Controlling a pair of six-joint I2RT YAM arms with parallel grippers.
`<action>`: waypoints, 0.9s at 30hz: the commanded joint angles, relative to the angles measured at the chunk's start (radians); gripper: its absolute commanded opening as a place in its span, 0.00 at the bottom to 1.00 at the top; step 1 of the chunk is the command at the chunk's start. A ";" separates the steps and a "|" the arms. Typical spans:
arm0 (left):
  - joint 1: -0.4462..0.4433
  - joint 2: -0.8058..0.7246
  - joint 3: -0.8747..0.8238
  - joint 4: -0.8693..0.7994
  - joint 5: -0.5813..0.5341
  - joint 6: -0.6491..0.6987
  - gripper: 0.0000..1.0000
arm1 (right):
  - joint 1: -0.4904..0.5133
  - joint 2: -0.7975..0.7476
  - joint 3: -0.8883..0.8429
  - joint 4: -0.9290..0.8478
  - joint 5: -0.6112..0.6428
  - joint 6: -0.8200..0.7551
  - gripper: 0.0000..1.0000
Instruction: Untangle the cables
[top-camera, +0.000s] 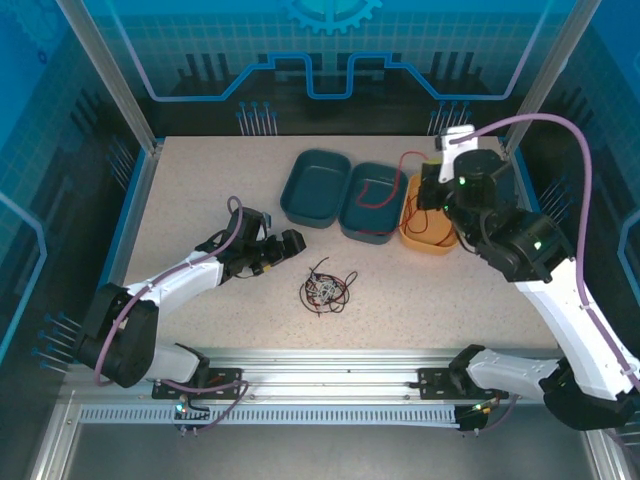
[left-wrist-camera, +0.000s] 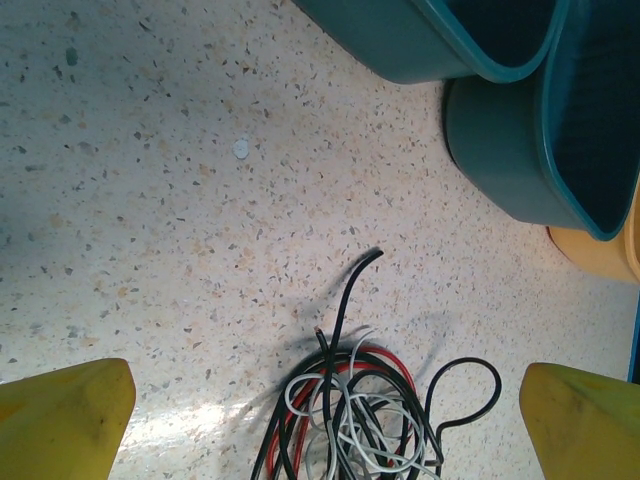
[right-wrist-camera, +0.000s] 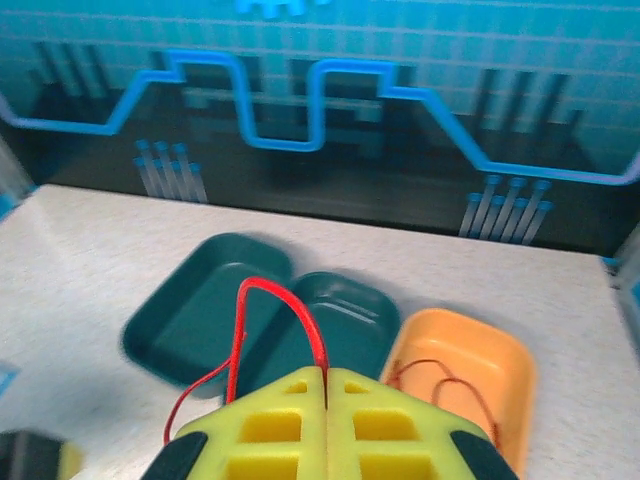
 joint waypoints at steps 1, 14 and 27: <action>-0.001 -0.028 0.014 -0.028 -0.005 0.036 0.99 | -0.106 -0.022 -0.005 0.025 0.015 -0.041 0.00; -0.001 -0.047 0.018 -0.024 -0.011 0.062 0.99 | -0.461 0.072 -0.110 0.213 -0.139 -0.067 0.00; 0.000 -0.043 0.028 -0.044 -0.011 0.094 0.99 | -0.553 0.068 -0.338 0.272 -0.184 -0.005 0.00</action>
